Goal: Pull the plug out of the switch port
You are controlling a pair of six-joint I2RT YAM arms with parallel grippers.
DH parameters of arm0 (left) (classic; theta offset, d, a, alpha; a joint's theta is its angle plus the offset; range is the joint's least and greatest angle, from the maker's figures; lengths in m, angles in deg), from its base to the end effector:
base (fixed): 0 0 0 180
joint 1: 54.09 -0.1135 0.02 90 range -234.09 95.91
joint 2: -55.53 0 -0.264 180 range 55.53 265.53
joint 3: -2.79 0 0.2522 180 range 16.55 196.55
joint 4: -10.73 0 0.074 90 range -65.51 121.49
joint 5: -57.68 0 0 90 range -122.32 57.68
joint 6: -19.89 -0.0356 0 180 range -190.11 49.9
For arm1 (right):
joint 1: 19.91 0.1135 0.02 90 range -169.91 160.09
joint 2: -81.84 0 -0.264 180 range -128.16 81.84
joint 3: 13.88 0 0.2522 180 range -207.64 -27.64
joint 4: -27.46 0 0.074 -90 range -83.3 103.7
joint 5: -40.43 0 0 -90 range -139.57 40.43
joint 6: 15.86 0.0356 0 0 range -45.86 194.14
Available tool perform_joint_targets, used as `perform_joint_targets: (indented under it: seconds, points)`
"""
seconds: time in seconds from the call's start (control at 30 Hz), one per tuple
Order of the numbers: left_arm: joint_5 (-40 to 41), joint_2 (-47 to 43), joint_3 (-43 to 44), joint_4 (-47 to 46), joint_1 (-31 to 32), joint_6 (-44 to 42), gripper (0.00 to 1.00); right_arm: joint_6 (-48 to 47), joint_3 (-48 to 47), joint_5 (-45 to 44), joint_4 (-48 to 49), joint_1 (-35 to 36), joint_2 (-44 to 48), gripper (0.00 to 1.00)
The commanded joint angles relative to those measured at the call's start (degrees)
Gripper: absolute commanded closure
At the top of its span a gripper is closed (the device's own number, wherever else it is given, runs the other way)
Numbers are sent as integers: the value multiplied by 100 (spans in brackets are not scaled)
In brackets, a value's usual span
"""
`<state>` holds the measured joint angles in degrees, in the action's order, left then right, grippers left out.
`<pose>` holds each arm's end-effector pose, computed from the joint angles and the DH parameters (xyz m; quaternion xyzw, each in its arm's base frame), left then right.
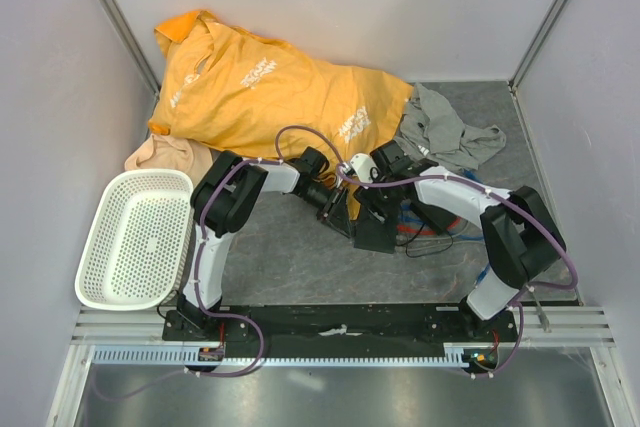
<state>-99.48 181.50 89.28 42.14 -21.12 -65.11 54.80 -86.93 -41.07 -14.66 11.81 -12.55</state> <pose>0.3164 -0.2444 0.0838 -0.2876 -0.7750 0.5607 0.0467 0.2728 0.1748 0.1872 -0.4337 0.8685 0.0964 0.2198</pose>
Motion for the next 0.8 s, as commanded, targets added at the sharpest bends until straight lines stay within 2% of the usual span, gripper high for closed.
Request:
perform_joint_targets:
  seconds: [0.0,0.43,0.77]
  points:
    - [168,68,136,107,52,-218,64,26,-189,-93,-56,-17,-80,39]
    - [-43,305,400,125,69,-95,68,17,-514,-128,-73,18,-440,38]
    - [-254,279,488,581,60,-639,69,61,-434,-41,-108,18,-440,37]
